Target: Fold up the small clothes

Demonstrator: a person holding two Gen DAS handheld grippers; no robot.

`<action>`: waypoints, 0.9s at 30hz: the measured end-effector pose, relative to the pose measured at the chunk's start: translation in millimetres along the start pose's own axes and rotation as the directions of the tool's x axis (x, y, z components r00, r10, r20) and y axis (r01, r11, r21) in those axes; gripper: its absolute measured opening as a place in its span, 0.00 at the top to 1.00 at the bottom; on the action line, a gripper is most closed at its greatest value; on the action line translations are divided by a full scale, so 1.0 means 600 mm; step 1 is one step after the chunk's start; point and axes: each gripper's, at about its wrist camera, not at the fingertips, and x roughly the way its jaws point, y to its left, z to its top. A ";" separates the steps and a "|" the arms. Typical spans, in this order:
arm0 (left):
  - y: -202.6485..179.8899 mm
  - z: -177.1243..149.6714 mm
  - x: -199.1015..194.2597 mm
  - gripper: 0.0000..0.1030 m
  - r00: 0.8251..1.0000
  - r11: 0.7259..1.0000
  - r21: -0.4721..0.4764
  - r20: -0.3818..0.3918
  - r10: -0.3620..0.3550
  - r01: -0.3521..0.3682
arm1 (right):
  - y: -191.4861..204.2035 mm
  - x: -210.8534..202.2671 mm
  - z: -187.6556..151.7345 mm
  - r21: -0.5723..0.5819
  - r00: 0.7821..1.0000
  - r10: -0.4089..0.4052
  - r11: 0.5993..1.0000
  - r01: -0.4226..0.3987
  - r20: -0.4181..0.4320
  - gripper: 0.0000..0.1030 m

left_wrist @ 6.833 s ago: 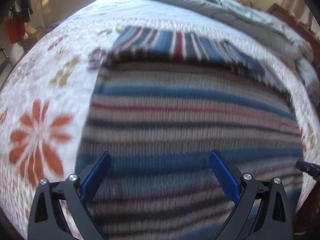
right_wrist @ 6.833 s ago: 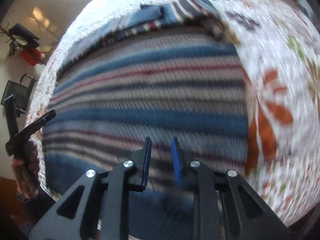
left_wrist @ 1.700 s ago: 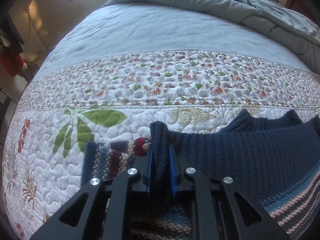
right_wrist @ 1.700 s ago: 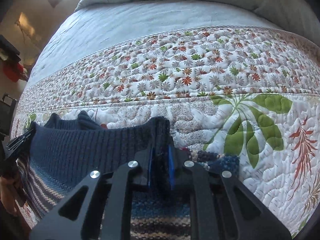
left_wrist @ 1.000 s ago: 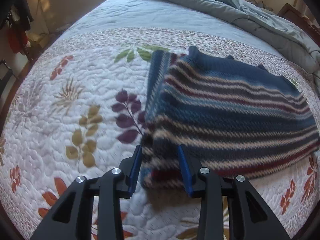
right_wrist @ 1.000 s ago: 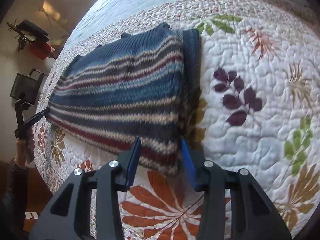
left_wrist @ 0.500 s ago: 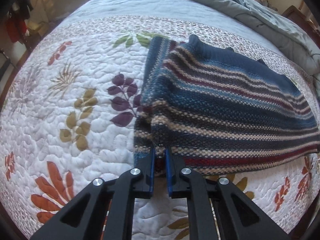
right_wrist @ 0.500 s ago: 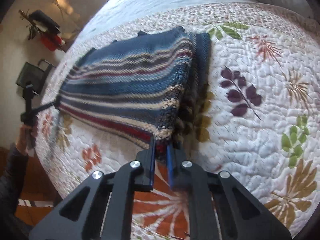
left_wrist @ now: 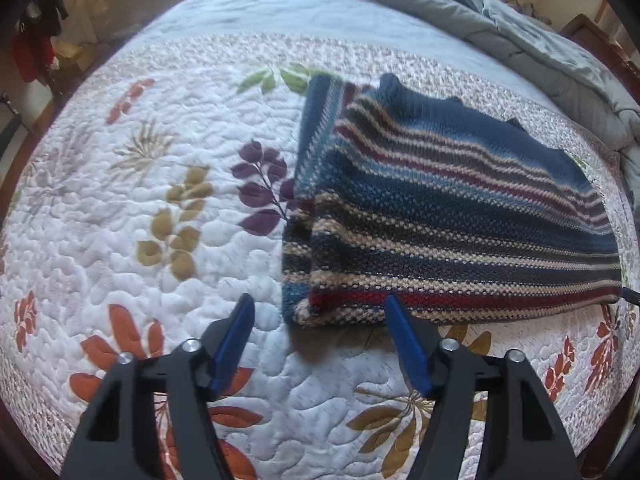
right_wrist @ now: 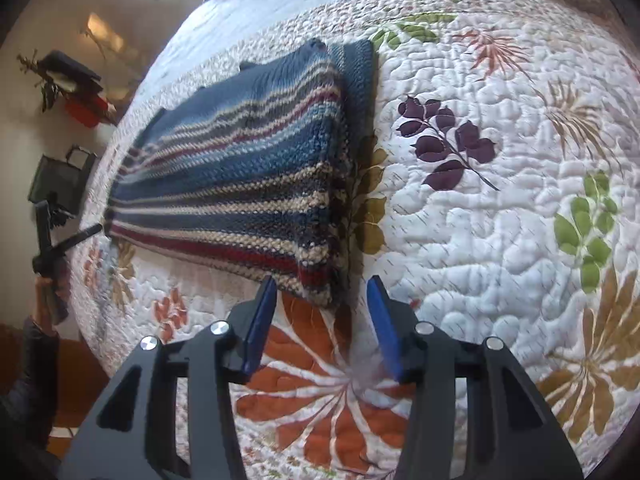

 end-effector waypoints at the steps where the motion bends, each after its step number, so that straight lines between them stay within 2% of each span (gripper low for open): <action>1: 0.000 -0.001 0.001 0.30 1.000 1.000 0.007 -0.005 0.003 -0.003 | -0.004 -0.002 0.000 0.019 1.000 0.014 1.000 -0.014 0.001 0.50; 2: -0.002 -0.001 0.005 0.26 1.000 1.000 0.009 -0.011 0.003 -0.003 | -0.008 -0.001 0.000 0.034 1.000 0.023 0.999 -0.023 -0.003 0.48; 4: -0.001 0.002 0.016 0.26 1.000 1.000 -0.004 -0.028 -0.012 0.012 | -0.011 0.008 0.002 0.053 0.999 0.036 0.998 -0.035 -0.012 0.46; 10: 0.007 0.023 0.077 0.25 0.987 0.989 -0.100 -0.103 -0.122 0.112 | -0.021 0.057 0.013 0.111 0.994 0.098 0.990 -0.092 -0.049 0.43; 15: -0.002 0.035 0.098 0.24 0.986 0.986 -0.121 -0.107 -0.132 0.119 | -0.021 0.089 0.023 0.133 0.988 0.145 0.981 -0.138 -0.044 0.43; 17: -0.010 0.041 0.100 0.29 0.985 0.987 -0.109 -0.114 -0.127 0.115 | -0.014 0.096 0.029 0.130 0.986 0.162 0.979 -0.156 -0.040 0.43; 19: -0.027 0.054 0.108 0.40 0.985 0.989 -0.099 -0.124 -0.119 0.107 | -0.003 0.101 0.034 0.103 0.989 0.140 0.986 -0.135 -0.048 0.47; 20: -0.029 0.055 0.108 0.53 0.982 0.986 -0.107 -0.127 -0.139 0.125 | 0.002 0.103 0.036 0.091 0.991 0.127 0.988 -0.122 -0.051 0.51; 21: -0.025 0.055 0.109 0.64 0.979 0.982 -0.120 -0.128 -0.160 0.145 | 0.005 0.103 0.038 0.080 0.991 0.119 0.990 -0.115 -0.053 0.64; 22: -0.024 0.055 0.108 0.65 0.973 0.975 -0.142 -0.129 -0.191 0.173 | 0.009 0.105 0.038 0.079 0.989 0.133 0.989 -0.128 -0.059 0.75; 23: -0.023 0.055 0.108 0.66 0.974 0.974 -0.152 -0.128 -0.187 0.168 | 0.011 0.107 0.036 0.092 0.986 0.154 0.985 -0.148 -0.064 0.76; 27: -0.025 0.048 0.094 0.71 0.979 0.971 -0.188 -0.110 -0.170 0.148 | 0.023 0.092 0.029 0.073 0.991 0.125 0.990 -0.122 -0.039 0.80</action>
